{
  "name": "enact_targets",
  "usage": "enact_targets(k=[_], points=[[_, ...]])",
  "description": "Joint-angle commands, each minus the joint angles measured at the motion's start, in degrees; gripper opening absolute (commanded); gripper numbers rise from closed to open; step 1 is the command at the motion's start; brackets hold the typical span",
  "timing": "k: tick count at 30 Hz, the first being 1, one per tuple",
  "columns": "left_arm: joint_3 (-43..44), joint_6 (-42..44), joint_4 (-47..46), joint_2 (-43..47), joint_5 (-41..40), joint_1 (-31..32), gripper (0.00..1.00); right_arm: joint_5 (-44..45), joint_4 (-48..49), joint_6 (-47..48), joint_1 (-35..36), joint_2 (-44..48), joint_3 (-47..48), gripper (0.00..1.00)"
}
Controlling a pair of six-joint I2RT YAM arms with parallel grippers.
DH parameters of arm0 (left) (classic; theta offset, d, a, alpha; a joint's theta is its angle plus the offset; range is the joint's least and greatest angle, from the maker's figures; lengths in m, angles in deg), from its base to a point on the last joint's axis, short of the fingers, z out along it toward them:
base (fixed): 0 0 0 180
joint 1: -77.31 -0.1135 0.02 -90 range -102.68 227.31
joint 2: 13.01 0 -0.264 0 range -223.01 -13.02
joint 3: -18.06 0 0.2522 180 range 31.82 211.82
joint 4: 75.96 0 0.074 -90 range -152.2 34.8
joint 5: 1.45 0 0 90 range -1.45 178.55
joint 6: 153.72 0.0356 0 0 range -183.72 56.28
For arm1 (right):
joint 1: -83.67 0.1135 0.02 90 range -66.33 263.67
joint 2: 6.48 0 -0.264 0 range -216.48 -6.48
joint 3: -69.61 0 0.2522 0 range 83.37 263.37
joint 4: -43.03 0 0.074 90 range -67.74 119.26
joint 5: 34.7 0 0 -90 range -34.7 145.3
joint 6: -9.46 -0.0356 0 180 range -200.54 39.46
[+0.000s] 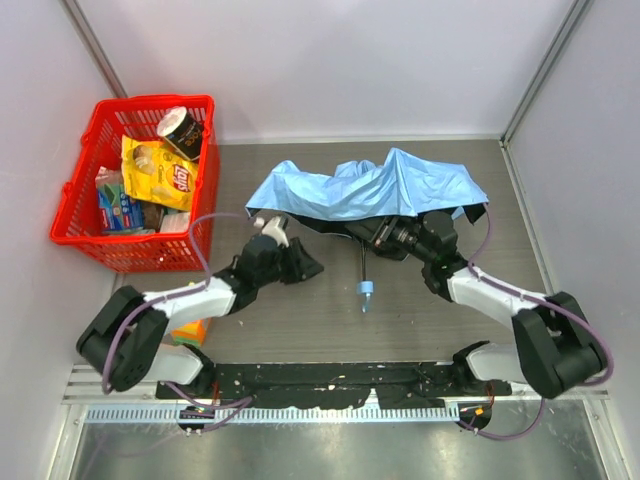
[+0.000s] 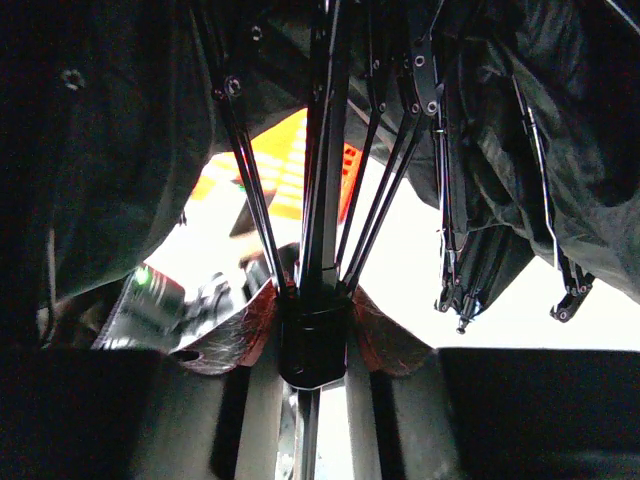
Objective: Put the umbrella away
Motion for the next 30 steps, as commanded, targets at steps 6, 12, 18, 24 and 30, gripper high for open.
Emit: enact_targets(k=[6,12,18,24,30], points=[[-14.0,4.7,10.2,31.8,-1.8,1.8,0.53,-1.5,36.7,4.9,-3.0,-15.0,-3.4,0.01],[5.5,10.8,36.9,43.1,-16.6,0.3,0.73,-14.1,57.6,-1.3,-6.0,-22.9,-6.1,0.01],[23.9,8.7,43.8,31.4,-14.1,-9.8,0.77,-19.1,54.3,7.9,-5.9,-18.6,-9.3,0.01],[18.4,-1.6,23.6,24.2,11.2,-22.8,0.89,-18.2,43.5,21.9,-4.8,-8.8,-11.7,0.01],[18.1,-8.6,-0.1,19.7,28.7,-24.2,0.73,-15.0,28.1,44.9,2.0,0.0,-12.9,0.01]])
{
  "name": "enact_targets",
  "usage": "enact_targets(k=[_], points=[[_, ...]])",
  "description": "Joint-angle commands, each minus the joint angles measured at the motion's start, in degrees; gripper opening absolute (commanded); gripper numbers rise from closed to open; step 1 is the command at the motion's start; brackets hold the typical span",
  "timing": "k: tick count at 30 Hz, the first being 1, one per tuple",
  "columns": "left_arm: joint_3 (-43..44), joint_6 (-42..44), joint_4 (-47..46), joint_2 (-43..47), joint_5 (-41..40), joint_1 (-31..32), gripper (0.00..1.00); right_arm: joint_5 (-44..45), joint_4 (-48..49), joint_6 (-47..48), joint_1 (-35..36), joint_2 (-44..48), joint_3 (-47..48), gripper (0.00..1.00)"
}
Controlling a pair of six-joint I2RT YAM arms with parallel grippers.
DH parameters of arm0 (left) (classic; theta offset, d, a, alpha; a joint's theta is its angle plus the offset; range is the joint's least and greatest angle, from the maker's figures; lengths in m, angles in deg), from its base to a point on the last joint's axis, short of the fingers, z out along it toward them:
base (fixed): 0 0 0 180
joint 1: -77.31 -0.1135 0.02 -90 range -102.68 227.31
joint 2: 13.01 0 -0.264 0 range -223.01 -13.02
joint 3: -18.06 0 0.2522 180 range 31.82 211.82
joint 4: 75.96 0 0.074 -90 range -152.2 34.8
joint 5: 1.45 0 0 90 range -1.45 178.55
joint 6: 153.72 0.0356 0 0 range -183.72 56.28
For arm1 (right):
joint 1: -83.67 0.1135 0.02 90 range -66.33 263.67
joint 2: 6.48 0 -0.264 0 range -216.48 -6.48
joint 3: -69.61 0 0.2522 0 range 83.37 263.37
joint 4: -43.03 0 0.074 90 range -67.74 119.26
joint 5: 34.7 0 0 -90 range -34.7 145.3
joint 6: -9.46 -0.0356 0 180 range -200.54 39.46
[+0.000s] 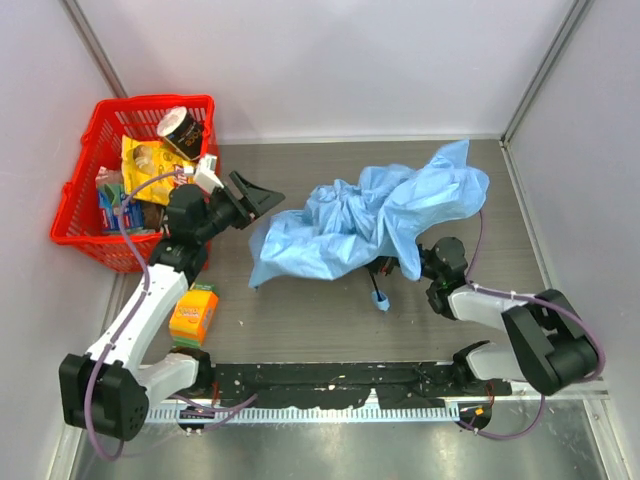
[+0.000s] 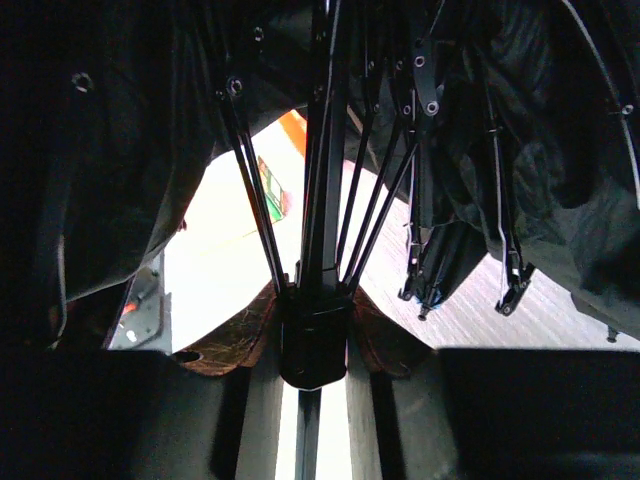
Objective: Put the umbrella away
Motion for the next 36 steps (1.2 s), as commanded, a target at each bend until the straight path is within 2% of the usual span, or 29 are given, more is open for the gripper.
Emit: enact_targets(k=[1,4,5,6,10,13,17,19,21,25,28,32,36], points=[[4.9,-2.5,-18.8,0.4,17.0,-0.2,0.73,2.5,-2.8,21.3,5.4,6.2,-1.2,0.01],[11.5,5.1,-8.7,-0.4,18.5,0.5,0.82,3.5,-4.1,21.6,5.5,7.8,-0.7,0.01],[12.7,7.6,-6.6,-0.9,18.3,1.4,0.94,3.4,-4.4,21.4,5.6,8.1,-0.4,0.01],[13.1,9.3,-5.3,-1.4,18.4,2.6,1.00,3.3,-4.5,20.7,5.7,8.5,0.2,0.01],[10.0,13.6,-8.3,-2.5,17.8,10.0,1.00,3.1,-7.2,20.8,5.7,9.2,1.8,0.01],[6.3,17.9,-8.5,-0.4,7.0,15.7,1.00,3.4,-7.0,20.7,5.7,9.3,1.9,0.01],[4.7,14.9,-6.4,-0.1,-8.7,20.5,1.00,4.7,-7.8,21.0,5.7,10.5,1.5,0.01],[4.4,13.4,-4.5,-0.8,-13.4,23.1,1.00,5.0,-8.2,21.2,5.7,11.0,1.5,0.01],[3.0,8.1,-4.8,-1.3,-17.3,23.9,1.00,5.2,-8.4,21.2,5.6,11.2,1.7,0.01],[-1.8,3.3,-14.2,-2.6,-15.1,24.5,1.00,4.8,-8.1,20.7,5.7,10.6,2.2,0.01],[-1.1,3.2,-19.3,-5.0,-8.6,24.9,1.00,4.5,-7.6,20.4,5.7,10.5,2.2,0.01],[-3.7,1.6,-28.5,-7.5,-4.9,25.3,1.00,4.0,-7.1,19.3,5.7,10.6,2.2,0.01],[-2.9,-1.6,-36.2,-11.9,-0.2,25.5,1.00,3.1,-5.4,17.7,5.7,9.6,2.2,0.01]])
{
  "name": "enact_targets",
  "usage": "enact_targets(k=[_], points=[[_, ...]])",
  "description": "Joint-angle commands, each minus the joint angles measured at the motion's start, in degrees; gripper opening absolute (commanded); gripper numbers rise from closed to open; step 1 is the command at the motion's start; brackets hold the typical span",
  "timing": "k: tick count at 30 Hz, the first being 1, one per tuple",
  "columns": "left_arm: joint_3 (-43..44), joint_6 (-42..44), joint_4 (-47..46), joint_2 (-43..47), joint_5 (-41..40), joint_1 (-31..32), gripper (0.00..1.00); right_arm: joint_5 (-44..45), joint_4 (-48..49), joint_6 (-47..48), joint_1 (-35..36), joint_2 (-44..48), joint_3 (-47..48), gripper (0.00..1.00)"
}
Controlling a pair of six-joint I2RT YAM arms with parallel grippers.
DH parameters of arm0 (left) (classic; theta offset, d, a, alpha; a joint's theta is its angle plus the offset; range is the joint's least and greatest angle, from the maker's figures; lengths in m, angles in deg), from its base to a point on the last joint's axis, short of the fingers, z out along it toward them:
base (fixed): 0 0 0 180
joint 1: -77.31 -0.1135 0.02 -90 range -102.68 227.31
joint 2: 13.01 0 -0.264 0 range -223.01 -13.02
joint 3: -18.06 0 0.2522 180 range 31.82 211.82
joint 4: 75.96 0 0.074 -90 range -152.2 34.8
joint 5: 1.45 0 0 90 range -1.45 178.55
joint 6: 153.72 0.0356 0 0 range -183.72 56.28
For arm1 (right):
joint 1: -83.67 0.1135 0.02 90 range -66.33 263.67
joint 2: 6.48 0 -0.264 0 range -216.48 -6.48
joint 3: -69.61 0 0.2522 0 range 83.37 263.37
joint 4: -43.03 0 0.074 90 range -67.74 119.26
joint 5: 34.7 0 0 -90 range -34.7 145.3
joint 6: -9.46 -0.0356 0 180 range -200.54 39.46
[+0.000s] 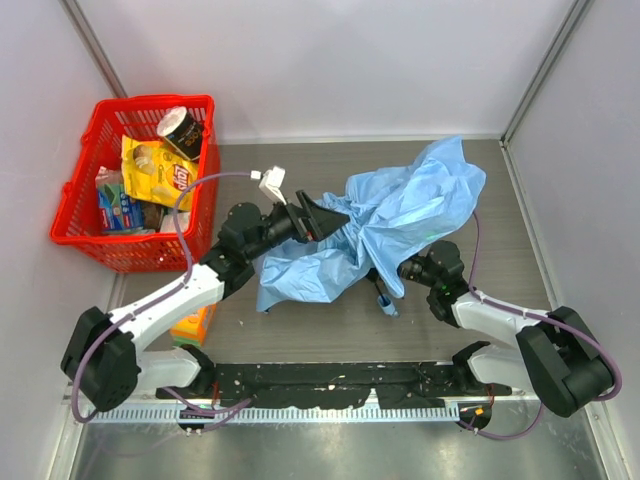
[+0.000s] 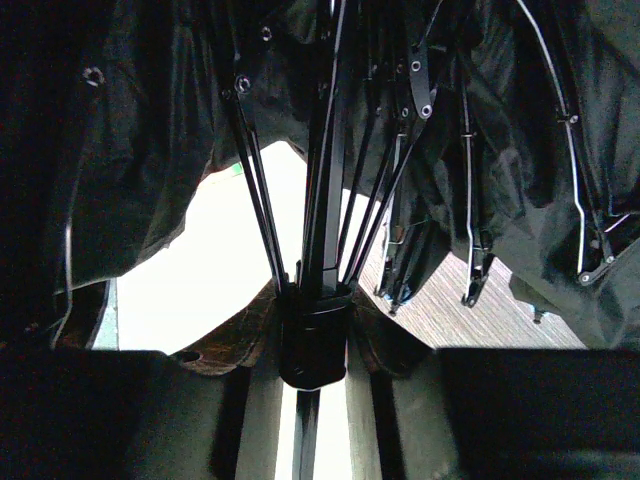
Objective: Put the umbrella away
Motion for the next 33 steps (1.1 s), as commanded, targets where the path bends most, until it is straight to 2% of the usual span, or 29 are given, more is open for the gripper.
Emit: enact_targets(k=[1,4,10,15,19,22,23,24,25,27,28,31,33], points=[[0.3,-4.7,-15.3,-3.7,7.1,0.6,1.00,-1.1,10.5,-1.2,0.2,0.5,2.9,0.01],[-1.2,-4.9,-20.3,-3.7,7.1,1.2,1.00,-2.1,10.4,-2.4,0.2,0.5,3.3,0.01],[6.0,0.2,-16.7,-11.4,8.8,2.7,0.97,-3.4,8.9,-2.0,1.1,1.0,4.5,0.01],[7.9,3.5,-13.6,-12.5,7.3,2.7,0.75,-2.5,-2.0,4.3,2.5,4.1,6.6,0.01],[7.9,4.2,-14.5,-11.9,8.7,2.6,0.45,-2.1,-3.7,5.1,2.7,4.9,6.9,0.01],[8.8,3.3,-14.5,-12.7,11.9,2.6,0.33,-2.0,-4.1,5.0,2.9,4.7,7.3,0.01],[8.7,2.7,-14.9,-12.9,12.7,2.6,0.32,-1.9,-4.3,5.0,3.0,4.8,7.4,0.01],[8.2,2.2,-15.5,-12.8,13.2,2.7,0.35,-2.0,-4.4,5.1,2.8,4.7,7.7,0.01],[7.6,1.4,-16.3,-12.7,13.0,2.6,0.48,-2.5,-4.6,5.1,3.0,4.7,7.9,0.01],[6.8,0.9,-16.8,-12.6,12.0,2.6,0.94,-3.5,-5.7,5.3,3.5,4.6,8.6,0.01],[7.0,0.7,-16.8,-12.9,12.0,2.6,0.99,-3.5,-6.8,5.9,3.7,4.7,9.0,0.01],[8.9,0.3,-16.5,-14.8,12.6,2.6,1.00,-3.4,-9.6,7.5,5.1,4.7,10.1,0.01],[10.1,-0.8,-17.5,-16.2,13.4,2.6,0.91,-3.1,-11.4,8.3,6.0,5.0,10.8,0.01]])
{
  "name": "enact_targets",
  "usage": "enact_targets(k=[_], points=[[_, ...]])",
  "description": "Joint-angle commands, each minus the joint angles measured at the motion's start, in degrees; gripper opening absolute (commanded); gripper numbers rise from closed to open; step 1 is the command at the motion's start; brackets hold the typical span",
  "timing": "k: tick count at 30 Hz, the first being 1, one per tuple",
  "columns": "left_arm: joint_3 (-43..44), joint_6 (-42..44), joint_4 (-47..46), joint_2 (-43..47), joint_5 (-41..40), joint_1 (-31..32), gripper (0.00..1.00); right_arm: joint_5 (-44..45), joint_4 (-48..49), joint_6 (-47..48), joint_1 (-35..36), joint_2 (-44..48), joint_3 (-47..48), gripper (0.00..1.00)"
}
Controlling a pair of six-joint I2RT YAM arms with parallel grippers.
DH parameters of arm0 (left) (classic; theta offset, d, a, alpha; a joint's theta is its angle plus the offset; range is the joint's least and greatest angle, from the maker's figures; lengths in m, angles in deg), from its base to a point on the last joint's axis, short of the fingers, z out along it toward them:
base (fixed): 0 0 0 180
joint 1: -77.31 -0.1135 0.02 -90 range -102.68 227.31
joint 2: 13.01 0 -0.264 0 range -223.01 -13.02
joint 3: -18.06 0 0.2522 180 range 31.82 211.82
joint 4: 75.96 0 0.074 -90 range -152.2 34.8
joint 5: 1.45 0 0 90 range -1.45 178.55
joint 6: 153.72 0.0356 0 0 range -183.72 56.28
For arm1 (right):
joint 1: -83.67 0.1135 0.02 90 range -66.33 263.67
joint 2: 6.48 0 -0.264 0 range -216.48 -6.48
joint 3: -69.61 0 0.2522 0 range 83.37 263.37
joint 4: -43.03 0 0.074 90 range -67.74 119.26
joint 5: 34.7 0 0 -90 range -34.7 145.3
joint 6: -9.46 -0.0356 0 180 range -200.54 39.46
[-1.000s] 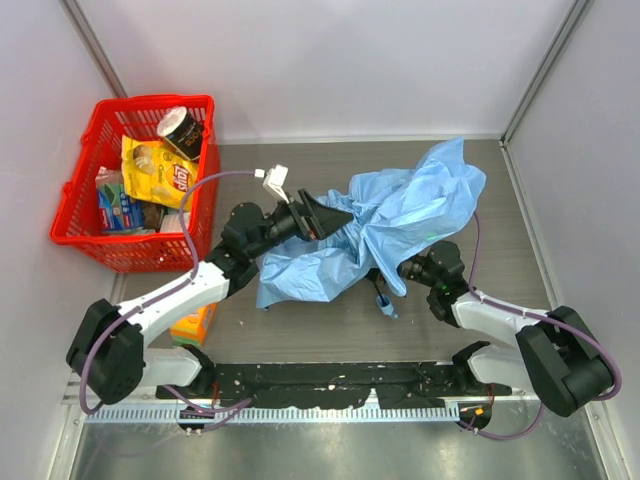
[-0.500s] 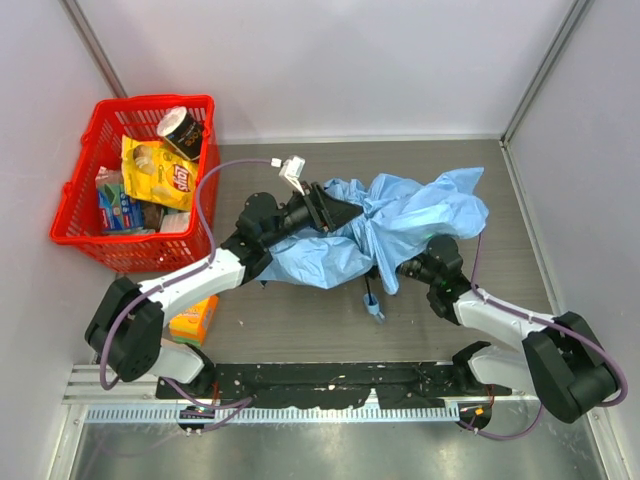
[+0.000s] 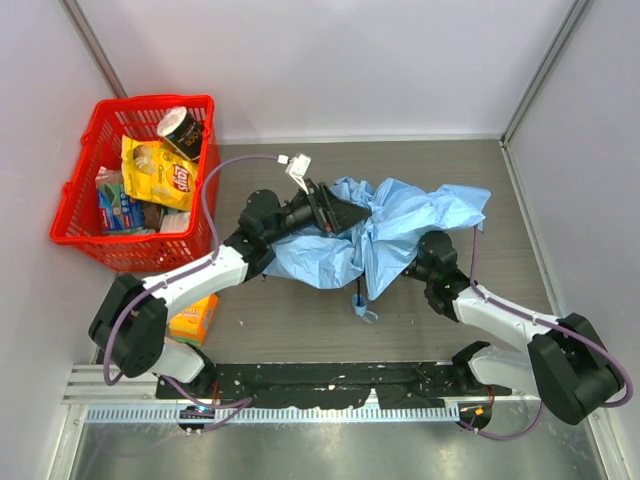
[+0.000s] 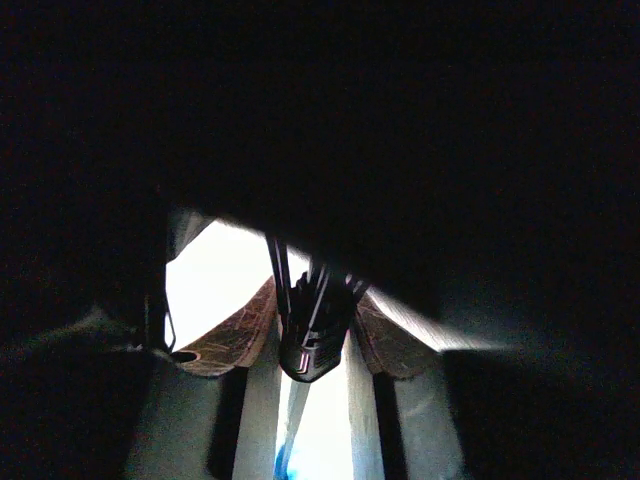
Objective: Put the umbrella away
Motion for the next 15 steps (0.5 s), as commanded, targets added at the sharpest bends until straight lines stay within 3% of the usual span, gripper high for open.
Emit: enact_targets(k=[1,5,7,8,11,14,15], points=[[4.1,-2.3,-3.1,-3.8,4.6,1.1,0.81,-5.9,2.7,6.1,3.9,2.5,5.5,0.01],[4.4,-1.6,-0.9,-4.0,2.5,1.1,0.46,-5.6,1.0,6.9,4.2,2.9,6.3,0.01],[3.8,-0.1,0.2,-2.5,0.6,1.1,0.18,-4.6,-0.2,6.9,4.3,3.4,6.4,0.01],[2.9,0.6,0.1,-1.6,-1.2,1.1,0.08,-2.5,-0.5,6.2,4.3,3.6,6.2,0.01],[0.6,2.8,-0.6,1.6,-6.3,1.1,0.00,3.6,-0.5,2.9,4.3,5.5,4.0,0.02],[-1.1,3.9,-1.3,4.8,-10.6,0.8,0.00,11.8,-2.2,-3.0,4.3,6.6,0.2,0.38],[-1.7,4.0,-1.3,5.9,-12.3,0.7,0.00,14.0,-3.4,-4.6,4.3,7.7,-0.9,0.44]])
